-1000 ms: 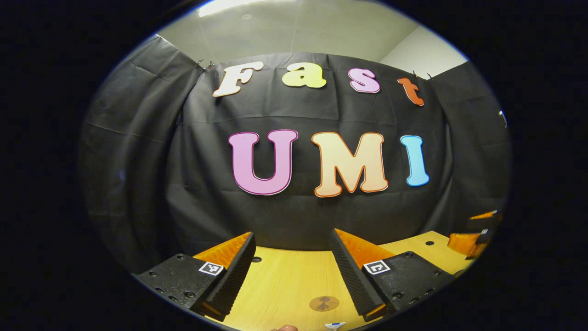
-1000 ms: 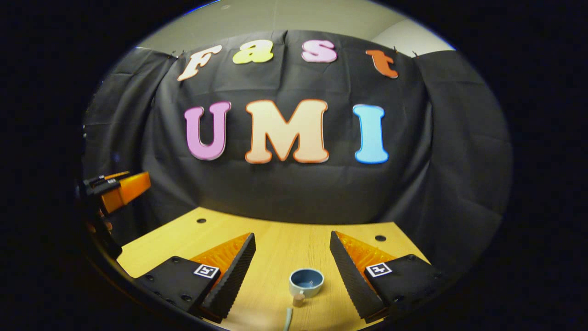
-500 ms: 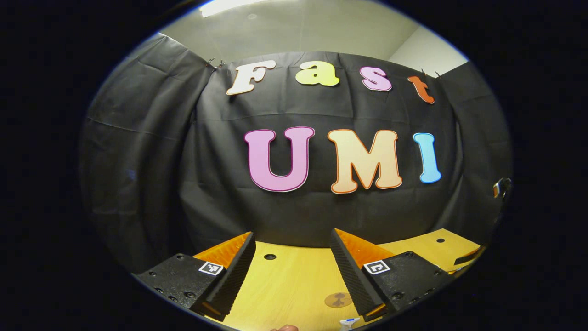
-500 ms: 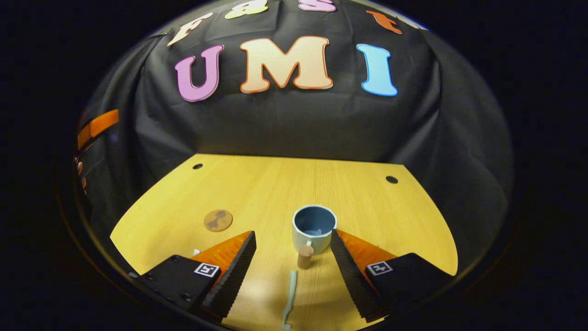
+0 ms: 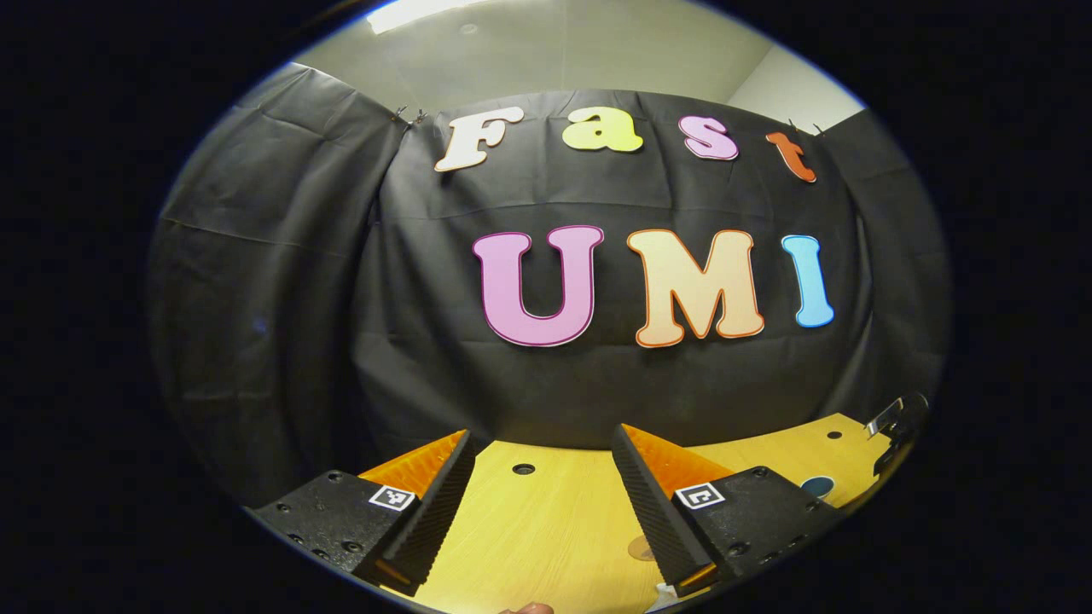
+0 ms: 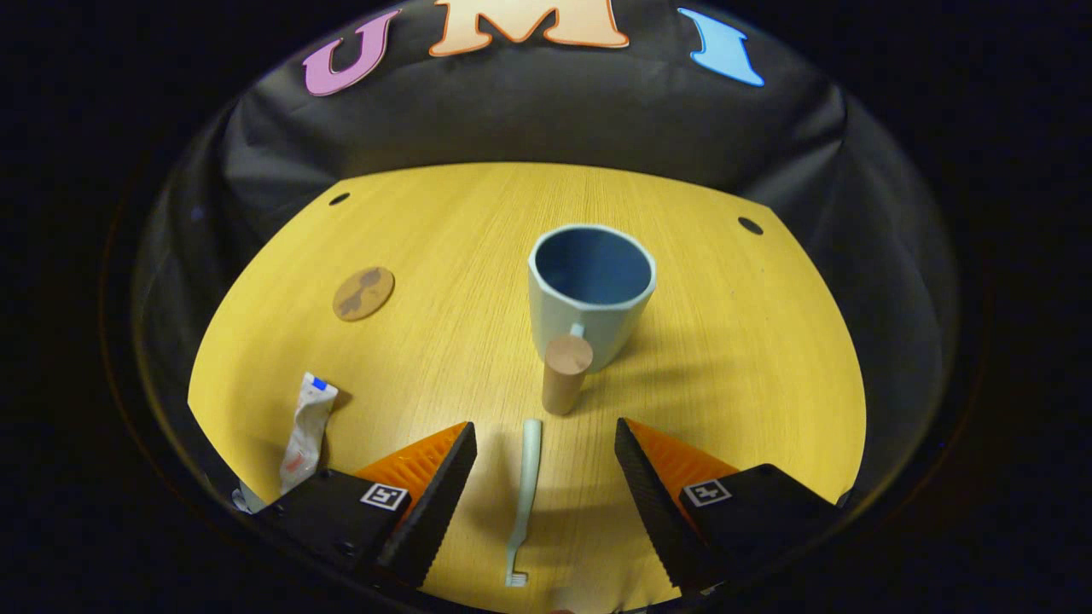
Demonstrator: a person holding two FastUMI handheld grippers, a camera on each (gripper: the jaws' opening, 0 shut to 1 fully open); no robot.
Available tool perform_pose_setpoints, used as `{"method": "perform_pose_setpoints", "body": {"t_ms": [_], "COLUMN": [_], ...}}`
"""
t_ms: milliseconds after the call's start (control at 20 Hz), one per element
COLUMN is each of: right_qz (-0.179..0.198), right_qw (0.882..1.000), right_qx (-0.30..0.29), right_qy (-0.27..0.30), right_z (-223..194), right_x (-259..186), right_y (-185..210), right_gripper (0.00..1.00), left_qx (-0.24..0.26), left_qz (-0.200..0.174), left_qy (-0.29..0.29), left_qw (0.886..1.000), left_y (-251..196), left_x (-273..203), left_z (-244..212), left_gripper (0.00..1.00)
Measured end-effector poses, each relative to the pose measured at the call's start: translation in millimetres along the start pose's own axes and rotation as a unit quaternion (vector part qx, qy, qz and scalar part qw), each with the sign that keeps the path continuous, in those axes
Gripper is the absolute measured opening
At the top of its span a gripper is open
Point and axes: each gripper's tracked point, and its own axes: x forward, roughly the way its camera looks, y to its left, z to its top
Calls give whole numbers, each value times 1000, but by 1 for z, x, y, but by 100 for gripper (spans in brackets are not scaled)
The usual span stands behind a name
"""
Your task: Put the toothbrush and toothpaste on the desktop into the cup, then pick up the cup and place it on the coaster on the desktop.
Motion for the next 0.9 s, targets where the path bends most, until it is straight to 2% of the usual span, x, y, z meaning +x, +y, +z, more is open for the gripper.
{"method": "perform_pose_setpoints", "body": {"t_ms": [400, 600, 700, 750, 850, 900], "right_qz": [9, 21, 22, 24, 25, 25], "right_qw": [994, 992, 992, 991, 992, 992], "right_qx": [-27, -18, -19, -22, -21, -20], "right_qy": [109, 123, 127, 127, 123, 123], "right_z": [-38, -38, -37, -37, -36, -36], "right_x": [21, 22, 23, 22, 23, 25], "right_y": [5, 10, 8, 7, 5, 5], "right_gripper": [100, 92, 93, 90, 75, 55], "left_qx": [-3, -4, -5, -6, -3, -1], "left_qz": [7, 9, 11, 11, 12, 12], "left_qy": [18, 20, 22, 21, 24, 27], "left_qw": [1000, 1000, 1000, 1000, 1000, 1000], "left_y": [5, 5, 6, 6, 5, 5], "left_x": [-3, -2, -4, -4, -4, -5], "left_z": [-11, -12, -13, -12, -15, -18], "left_gripper": [94, 94, 94, 94, 94, 94]}}
